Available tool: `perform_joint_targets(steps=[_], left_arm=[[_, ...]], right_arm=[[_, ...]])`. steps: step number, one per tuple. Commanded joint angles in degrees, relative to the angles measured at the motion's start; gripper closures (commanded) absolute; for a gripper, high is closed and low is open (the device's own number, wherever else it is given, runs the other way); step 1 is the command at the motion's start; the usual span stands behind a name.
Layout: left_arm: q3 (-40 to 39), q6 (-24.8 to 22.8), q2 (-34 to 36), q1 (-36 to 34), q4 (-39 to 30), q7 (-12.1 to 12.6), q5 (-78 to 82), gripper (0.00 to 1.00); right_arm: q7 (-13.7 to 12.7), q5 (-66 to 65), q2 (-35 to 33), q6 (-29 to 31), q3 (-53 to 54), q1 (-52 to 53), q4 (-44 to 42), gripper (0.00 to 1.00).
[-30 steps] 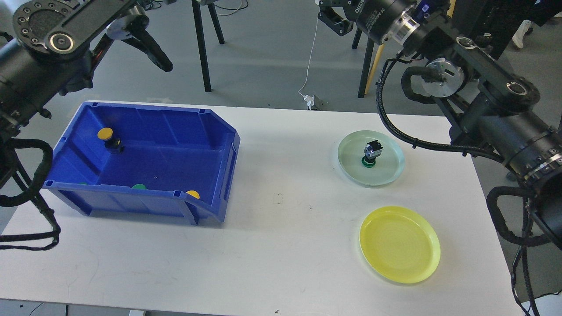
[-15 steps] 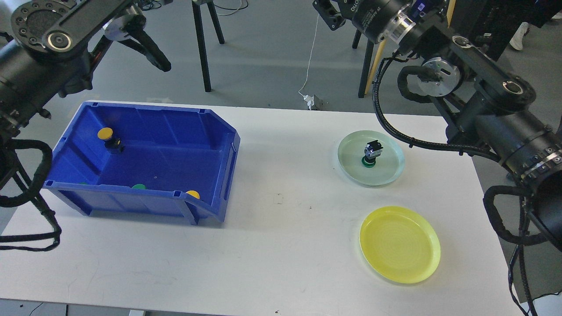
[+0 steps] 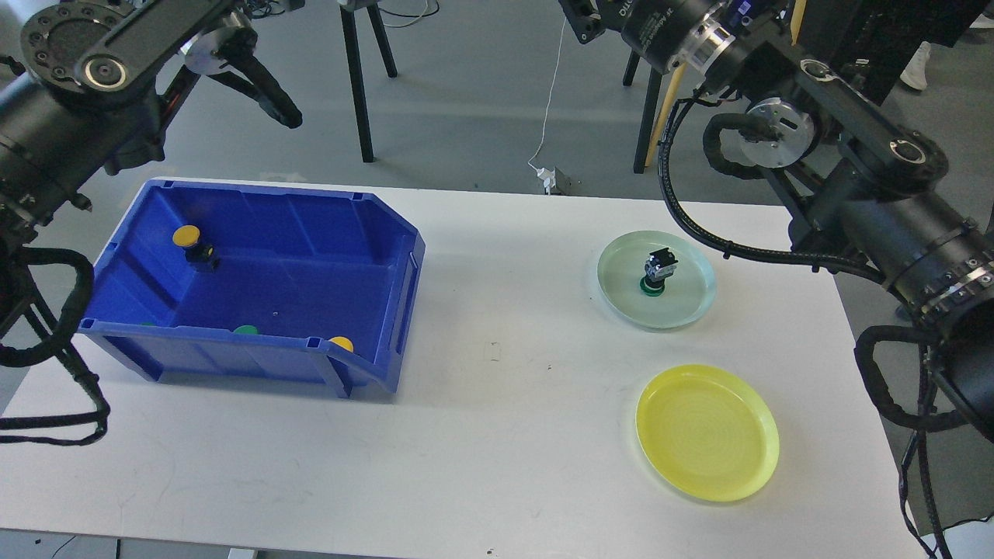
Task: Pass button and place on color plate
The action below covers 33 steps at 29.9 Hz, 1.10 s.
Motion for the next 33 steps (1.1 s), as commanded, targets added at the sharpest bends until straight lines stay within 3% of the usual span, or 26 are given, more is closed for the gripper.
perform_joint_targets(steps=[1,5,9,15,24,33], left_arm=[[0.26,0.02,-0.67,-0.08,0.32,1.55,0.17,0.01],[0.44,0.02,-0.85,0.27,0.67,3.22,0.26,0.01],[0.61,0.02,-0.15,0.98,4.79,3.40,0.96,0.00],[1.93,0.02,3.80,4.23,9.20,2.88,1.40,0.00],[0.00,0.02,5.83,3.97,9.20,2.61,-0.80,0.01],[-1.32,0.02,5.57,0.11,9.20,2.52,-0.80,0.00]], right_arm=[[0.04,0.06,-0.05,-0.01,0.00,0.03,-0.05,0.86],[-0.05,0.06,-0.14,-0.01,0.09,0.11,-0.22,0.86],[-0.57,0.06,-1.37,-0.10,0.09,0.11,-0.23,0.86],[-1.45,0.14,-12.70,1.27,-1.93,-1.38,1.53,0.85],[-1.54,0.06,-20.96,1.27,-7.90,-11.12,10.39,0.85],[-2.25,0.06,-42.66,1.27,-21.52,-30.01,28.67,0.85]])
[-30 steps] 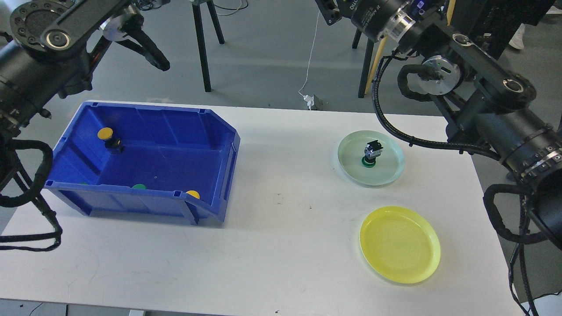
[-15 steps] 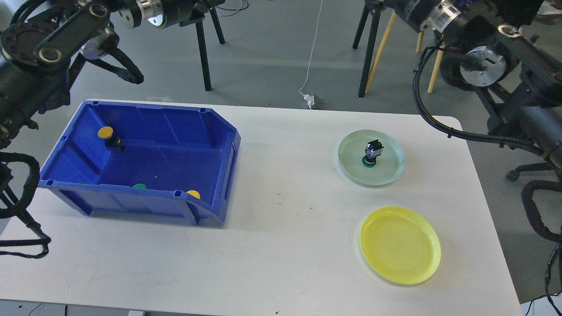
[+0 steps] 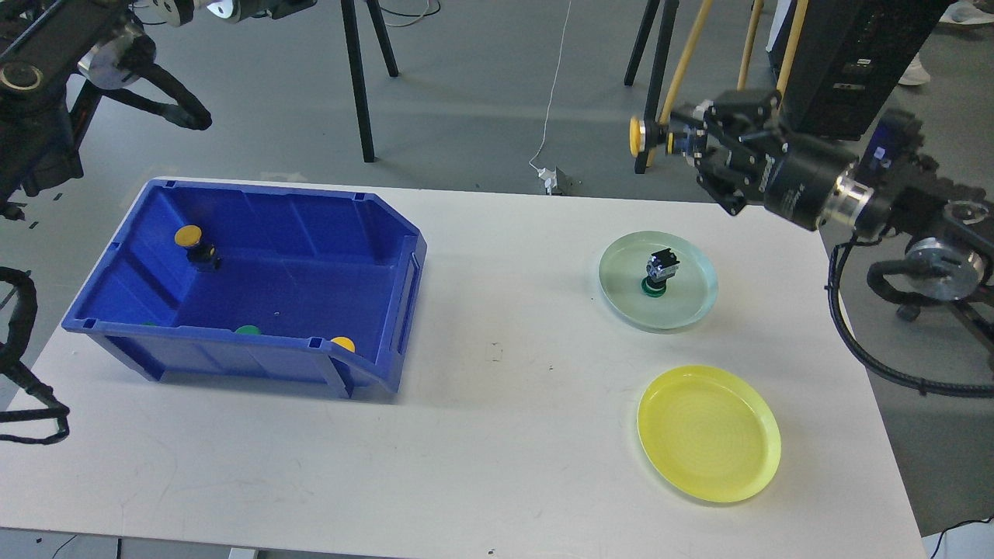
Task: Pass button and place on color plate
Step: 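Carry the button with the right gripper down onto the yellow plate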
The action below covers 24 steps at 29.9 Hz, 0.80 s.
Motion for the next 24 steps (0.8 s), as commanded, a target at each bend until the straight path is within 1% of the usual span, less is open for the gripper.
perform_joint_targets(steps=[1,3,5,9,11,13,14,16,18,19,20,24], left_arm=[[-0.11,0.00,-0.11,-1.90,-0.17,-0.07,-0.01,0.00],[-0.19,0.00,-0.11,-2.61,-0.17,-0.07,-0.01,0.01],[-0.11,0.00,-0.20,-3.23,-0.17,-0.59,-0.01,0.00],[-0.11,0.00,-0.37,-3.58,-0.17,-0.77,-0.01,0.01],[-0.19,0.00,-0.46,-3.67,-0.17,-0.77,-0.01,0.01],[-0.11,0.00,-0.46,-3.67,-0.26,-0.77,-0.01,0.01],[-0.19,0.00,-0.46,-3.58,-0.26,-0.77,-0.01,0.01],[-0.19,0.00,-0.46,-3.58,-0.26,-0.77,-0.01,0.01],[-0.11,0.00,-0.37,-3.58,-0.26,-0.77,-0.01,0.00],[-0.11,0.00,-0.37,-3.58,-0.26,-0.77,-0.01,0.01],[-0.11,0.00,-0.37,-3.58,-0.26,-0.77,-0.01,0.01],[-0.02,0.00,-0.20,-3.58,-0.26,-0.68,0.08,0.01]], right_arm=[[0.02,-0.07,-9.29,-0.02,-4.39,-8.83,6.69,0.85],[0.03,-0.07,-11.67,-0.02,-5.89,-11.91,7.76,0.84],[0.11,-0.16,-12.91,-0.02,-7.03,-13.76,7.85,0.84],[0.03,-1.04,-12.56,-0.86,-9.32,-15.44,7.50,0.83],[0.03,-1.13,-12.12,-2.70,-10.81,-15.70,7.24,0.80],[0.03,-1.13,-11.68,-4.46,-12.13,-15.88,7.06,0.70],[0.03,-1.13,-11.16,-5.25,-12.74,-15.88,6.97,0.62],[0.03,-1.13,-9.67,-6.75,-13.54,-15.79,6.97,0.41],[0.03,-1.04,-8.87,-7.54,-13.98,-15.71,7.06,0.29],[-0.06,-0.95,-8.78,-7.72,-14.07,-15.70,7.23,0.15],[-0.06,-0.86,-8.78,-7.72,-13.90,-15.44,7.32,0.08],[-0.32,-0.34,-9.57,-7.11,-12.93,-14.65,8.03,0.05]])
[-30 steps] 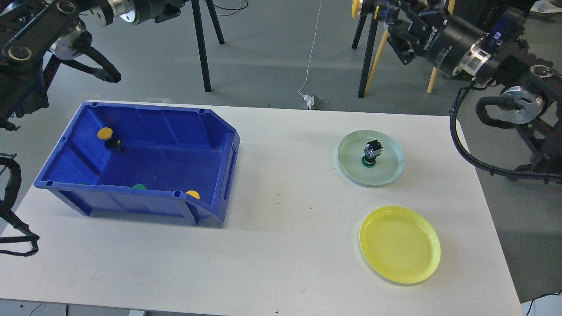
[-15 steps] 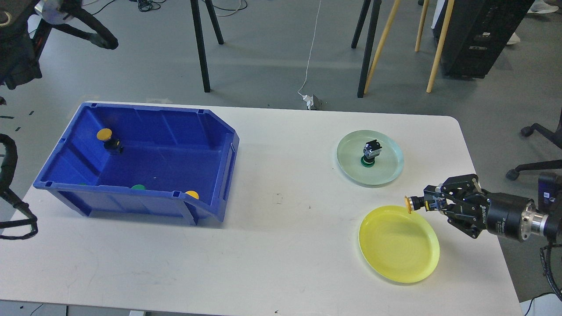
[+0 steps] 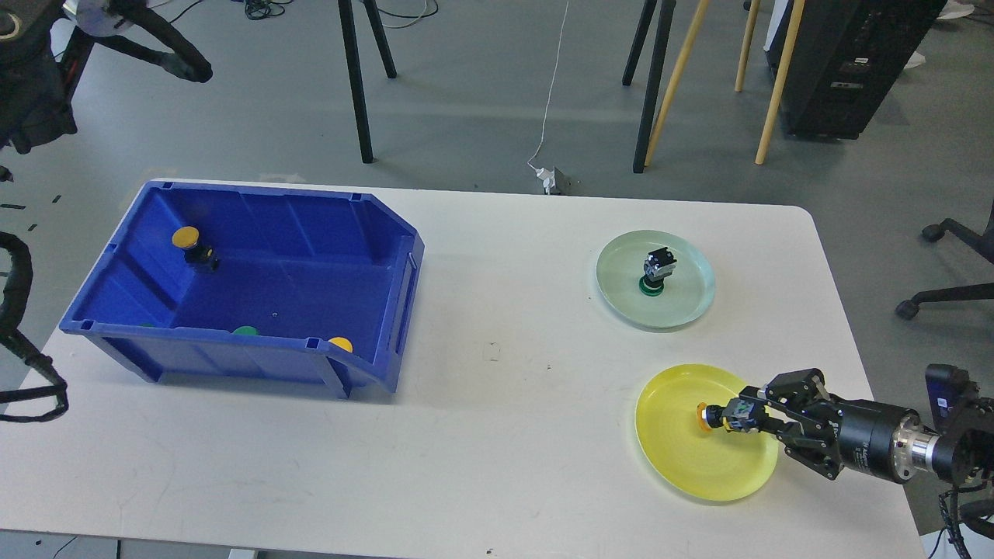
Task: Pass button and place on color plate
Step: 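Carry the button with the right gripper down onto the yellow plate, then open the right gripper and withdraw it from the yellow plate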
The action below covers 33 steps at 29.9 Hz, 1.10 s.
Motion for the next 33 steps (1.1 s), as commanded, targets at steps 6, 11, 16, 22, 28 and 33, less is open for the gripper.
perform_joint_targets(steps=[6,11,16,22,28,33], left_arm=[[0.18,0.01,0.20,-0.07,0.01,0.29,0.26,0.00],[0.27,0.01,0.29,-0.07,0.01,0.55,0.43,0.01],[0.18,0.01,0.29,-0.07,0.01,0.55,0.43,0.01],[0.36,0.01,-0.15,0.01,0.01,-0.15,0.70,0.01],[0.97,0.01,-0.59,0.54,-0.43,-4.72,2.27,0.01],[1.06,0.01,-2.61,1.42,-0.43,-6.48,9.99,0.01]], right_arm=[[-0.44,0.63,-5.57,5.32,5.18,2.73,2.68,0.04],[-0.44,0.72,-6.02,7.27,15.98,2.99,2.51,0.04],[0.18,0.55,-0.76,6.74,28.65,2.99,-3.89,0.01],[-1.66,0.46,8.11,3.15,31.39,13.34,-17.59,0.01],[-6.94,0.55,19.72,-0.38,30.07,23.55,-33.25,0.01],[-7.03,0.20,22.28,-3.10,29.90,26.37,-34.50,0.01]])
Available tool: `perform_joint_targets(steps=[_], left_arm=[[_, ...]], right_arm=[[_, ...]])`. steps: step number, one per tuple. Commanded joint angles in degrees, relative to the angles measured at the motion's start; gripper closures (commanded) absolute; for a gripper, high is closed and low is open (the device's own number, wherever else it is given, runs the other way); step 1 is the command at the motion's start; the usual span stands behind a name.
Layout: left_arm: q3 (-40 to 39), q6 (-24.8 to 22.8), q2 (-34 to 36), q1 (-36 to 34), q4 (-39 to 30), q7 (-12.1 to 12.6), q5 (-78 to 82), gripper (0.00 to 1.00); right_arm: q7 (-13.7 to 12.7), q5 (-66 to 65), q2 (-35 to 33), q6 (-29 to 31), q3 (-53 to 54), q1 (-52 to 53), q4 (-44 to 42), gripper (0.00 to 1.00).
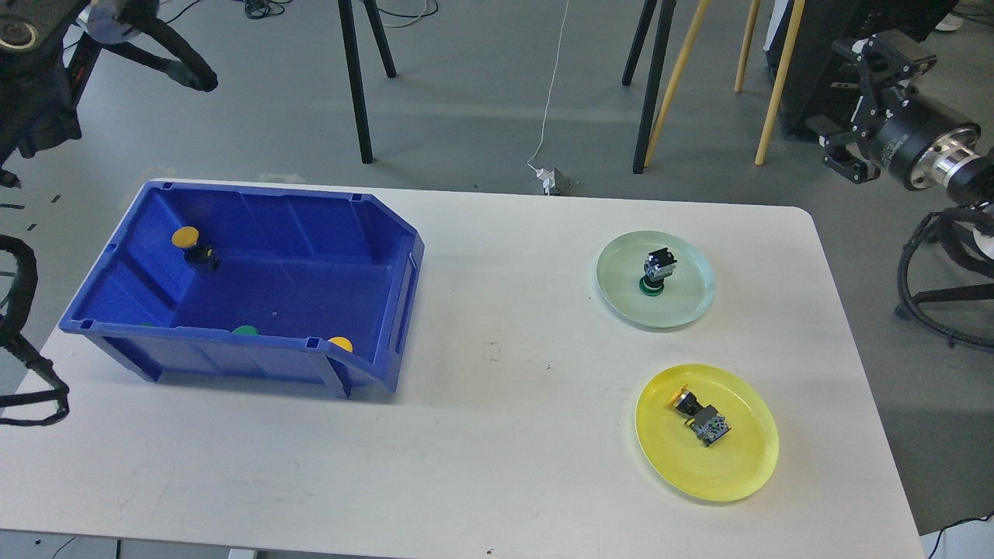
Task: Pass button and place on color plate
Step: 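Open the right gripper and withdraw it from the yellow plate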
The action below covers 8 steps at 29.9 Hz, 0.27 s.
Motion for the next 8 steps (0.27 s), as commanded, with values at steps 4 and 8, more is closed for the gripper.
perform_joint_targets(steps=[4,8], left_arm=[[-0.09,0.00,-1.44,1.76,-0.02,-1.69,6.92,0.01],[-0.70,0.00,-1.44,1.85,-0.02,-1.78,6.84,0.01]], right_arm=[[-0.88,-0.66,1.53,-3.77,-2.16,4.17,-0.64,0.01],[-0.44,0.13,1.18,-3.60,-2.97,6.98,0.59,0.01]])
